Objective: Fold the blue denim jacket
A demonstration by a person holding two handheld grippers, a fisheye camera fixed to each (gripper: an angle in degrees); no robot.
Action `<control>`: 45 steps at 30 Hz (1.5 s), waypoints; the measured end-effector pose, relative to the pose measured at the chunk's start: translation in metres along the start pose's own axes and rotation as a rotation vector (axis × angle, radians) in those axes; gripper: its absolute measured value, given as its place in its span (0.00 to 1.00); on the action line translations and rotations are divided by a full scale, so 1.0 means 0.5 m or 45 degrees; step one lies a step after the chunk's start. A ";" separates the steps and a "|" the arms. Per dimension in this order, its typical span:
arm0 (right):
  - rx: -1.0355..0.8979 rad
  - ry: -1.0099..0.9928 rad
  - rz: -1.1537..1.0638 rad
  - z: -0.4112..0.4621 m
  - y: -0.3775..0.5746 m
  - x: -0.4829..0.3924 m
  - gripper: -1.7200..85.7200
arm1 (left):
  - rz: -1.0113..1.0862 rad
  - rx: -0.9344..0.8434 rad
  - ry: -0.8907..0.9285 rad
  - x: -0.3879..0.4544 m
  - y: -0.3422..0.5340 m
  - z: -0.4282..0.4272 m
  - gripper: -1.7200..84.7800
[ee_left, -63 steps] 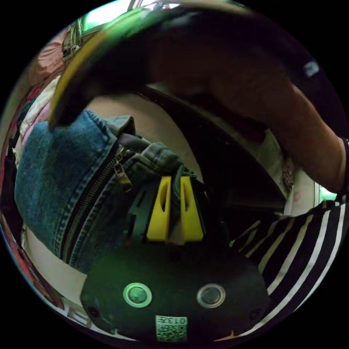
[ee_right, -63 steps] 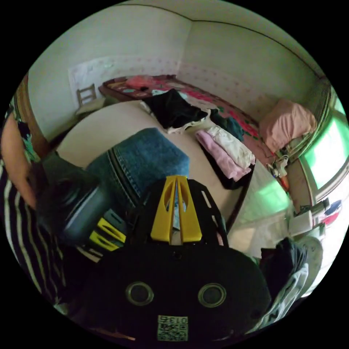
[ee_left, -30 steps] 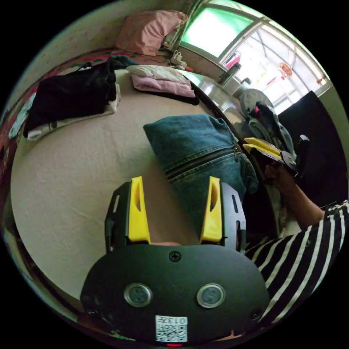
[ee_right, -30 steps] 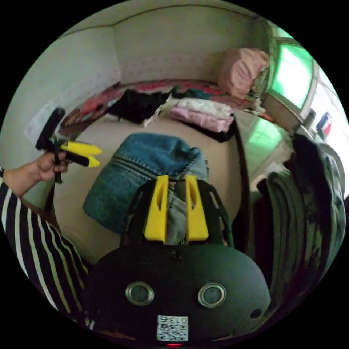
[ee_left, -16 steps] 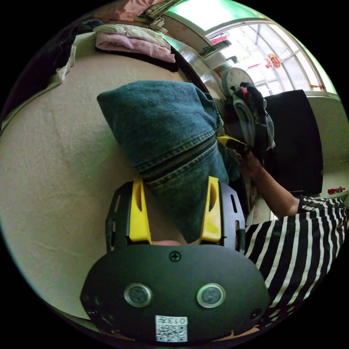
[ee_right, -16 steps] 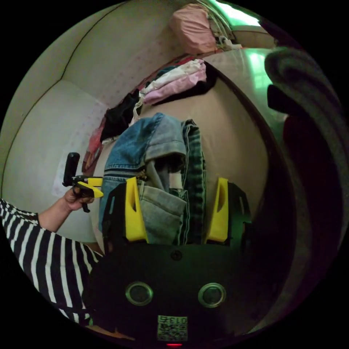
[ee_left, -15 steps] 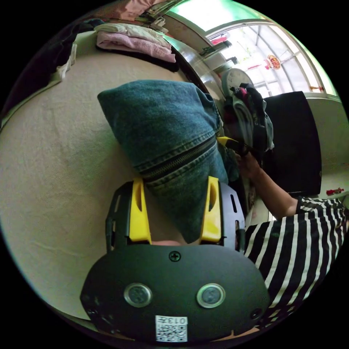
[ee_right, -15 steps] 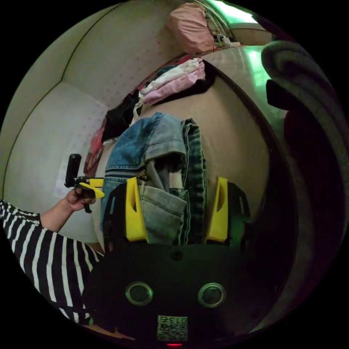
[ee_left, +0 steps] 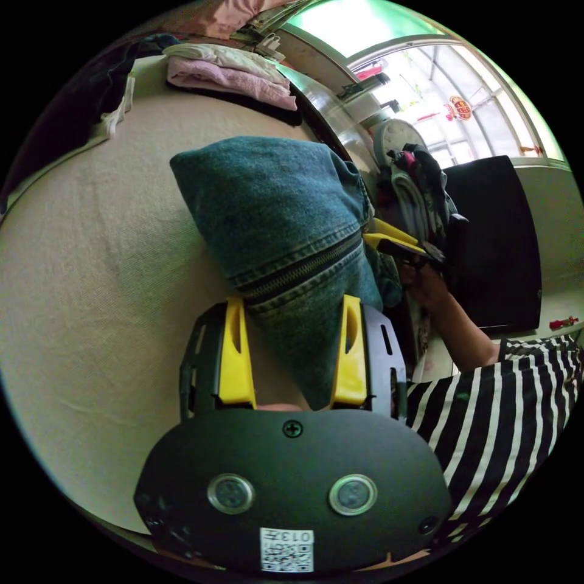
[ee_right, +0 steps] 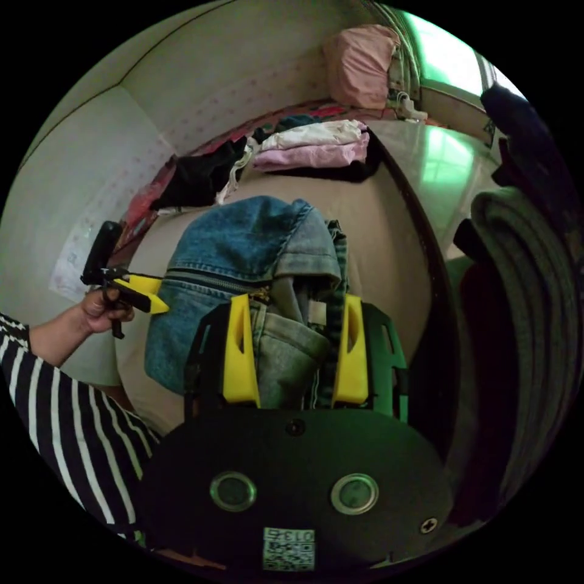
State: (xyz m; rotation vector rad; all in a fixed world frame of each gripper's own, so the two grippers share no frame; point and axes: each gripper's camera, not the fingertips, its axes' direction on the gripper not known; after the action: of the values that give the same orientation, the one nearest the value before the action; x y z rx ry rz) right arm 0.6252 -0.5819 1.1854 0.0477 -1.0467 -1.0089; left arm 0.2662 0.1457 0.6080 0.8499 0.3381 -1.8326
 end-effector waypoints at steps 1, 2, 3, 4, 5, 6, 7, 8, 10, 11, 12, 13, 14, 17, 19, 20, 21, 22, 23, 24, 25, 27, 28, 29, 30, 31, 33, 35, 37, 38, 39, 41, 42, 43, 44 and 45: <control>0.009 -0.038 0.037 0.005 0.005 0.011 0.25 | 0.000 0.005 -0.001 -0.002 -0.001 0.000 0.26; 0.007 -0.075 0.070 0.009 0.008 0.022 0.25 | 0.000 0.007 -0.004 -0.004 -0.002 -0.001 0.26; -0.001 -0.167 0.142 0.017 0.013 0.045 0.25 | 0.002 0.007 -0.005 -0.004 -0.003 -0.002 0.26; -0.007 -0.234 0.190 0.024 0.017 0.064 0.25 | 0.010 0.009 -0.010 -0.005 -0.004 -0.003 0.26; -0.006 -0.248 0.199 0.027 0.019 0.070 0.26 | 0.011 0.016 -0.008 -0.007 -0.003 -0.005 0.25; -0.002 -0.246 0.187 0.027 0.020 0.073 0.26 | 0.008 0.021 -0.004 -0.009 -0.003 -0.006 0.25; 0.001 -0.219 0.165 0.024 0.018 0.070 0.27 | 0.006 0.029 0.001 -0.012 -0.002 -0.007 0.25; 0.004 -0.197 0.151 0.023 0.017 0.067 0.27 | 0.004 0.033 0.004 -0.014 -0.002 -0.009 0.25; 0.010 -0.122 0.141 0.018 0.015 0.066 0.29 | 0.000 0.036 0.008 -0.017 -0.003 -0.011 0.25; 0.011 -0.125 0.150 0.018 0.016 0.069 0.29 | 0.000 0.034 0.007 -0.017 -0.004 -0.013 0.25; 0.010 -0.164 0.169 0.020 0.018 0.076 0.29 | -0.001 0.032 0.007 -0.018 -0.005 -0.014 0.25; 0.011 -0.202 0.200 0.022 0.020 0.085 0.28 | -0.002 0.030 0.008 -0.019 -0.006 -0.016 0.25; 0.013 -0.207 0.202 0.022 0.020 0.087 0.28 | -0.004 0.031 0.012 -0.020 -0.007 -0.019 0.25; 0.001 -0.207 0.194 0.012 0.014 0.087 0.27 | -0.003 0.032 0.012 -0.021 -0.007 -0.025 0.25; -0.008 -0.195 0.176 0.000 0.008 0.079 0.27 | -0.004 0.036 0.014 -0.022 -0.007 -0.030 0.25; -0.006 -0.193 0.177 -0.001 0.008 0.079 0.27 | -0.007 0.037 0.022 -0.023 -0.006 -0.032 0.25; -0.001 -0.193 0.183 -0.004 0.009 0.084 0.28 | -0.012 0.036 0.030 -0.025 -0.006 -0.033 0.25; -0.007 -0.201 0.217 -0.005 0.011 0.094 0.28 | -0.028 0.032 0.051 -0.029 -0.006 -0.034 0.25; -0.016 -0.211 0.243 -0.005 0.011 0.099 0.28 | -0.042 0.029 0.072 -0.032 -0.005 -0.035 0.25; -0.023 -0.229 0.279 -0.007 0.012 0.108 0.28 | -0.044 0.030 0.075 -0.033 -0.004 -0.037 0.25; -0.021 -0.239 0.289 -0.011 0.013 0.109 0.27 | -0.037 0.034 0.068 -0.030 -0.003 -0.042 0.25; -0.021 -0.256 0.274 -0.023 0.010 0.106 0.25 | -0.034 0.040 0.059 -0.025 -0.001 -0.049 0.25; -0.033 -0.253 0.255 -0.033 0.004 0.101 0.23 | -0.029 0.039 0.059 -0.023 0.000 -0.054 0.25; -0.040 -0.252 0.241 -0.039 0.001 0.097 0.22 | -0.020 0.035 0.048 -0.017 -0.001 -0.059 0.25; -0.053 -0.248 0.204 -0.049 -0.005 0.086 0.22 | -0.012 0.031 0.039 -0.013 -0.001 -0.062 0.25; -0.066 -0.235 0.190 -0.057 -0.009 0.081 0.21 | 0.004 0.025 0.028 -0.007 -0.001 -0.068 0.24; -0.052 -0.274 0.213 -0.066 -0.006 0.090 0.22 | 0.006 0.029 0.033 -0.004 0.001 -0.075 0.25; -0.033 -0.326 0.230 -0.074 -0.002 0.104 0.22 | -0.003 0.027 0.079 -0.010 0.003 -0.083 0.25; -0.023 -0.389 0.257 -0.084 0.001 0.120 0.21 | -0.037 0.026 0.138 -0.016 0.001 -0.083 0.26; -0.021 -0.408 0.264 -0.087 0.001 0.123 0.21 | -0.057 0.025 0.161 -0.016 0.000 -0.081 0.25; -0.025 -0.434 0.263 -0.095 0.000 0.126 0.19 | -0.052 0.023 0.153 -0.013 -0.001 -0.082 0.25; -0.025 -0.430 0.231 -0.116 -0.003 0.118 0.16 | -0.012 0.020 0.106 0.013 -0.002 -0.099 0.22; -0.022 -0.381 0.209 -0.137 -0.006 0.102 0.15 | 0.005 0.031 0.090 0.024 0.000 -0.107 0.22; -0.018 -0.300 0.160 -0.161 -0.010 0.075 0.14 | 0.057 0.055 0.055 0.051 0.008 -0.123 0.21; -0.014 -0.272 0.134 -0.173 -0.011 0.061 0.13 | 0.110 0.076 0.024 0.079 0.019 -0.141 0.21; -0.002 -0.222 0.105 -0.198 -0.012 0.038 0.13 | 0.130 0.089 0.013 0.091 0.025 -0.150 0.20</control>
State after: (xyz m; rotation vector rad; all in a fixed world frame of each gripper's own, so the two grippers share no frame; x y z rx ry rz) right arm 0.6962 -0.6392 1.1419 -0.0855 -1.1969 -0.9514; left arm 0.2976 0.1525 0.5256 0.9088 0.2336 -1.7540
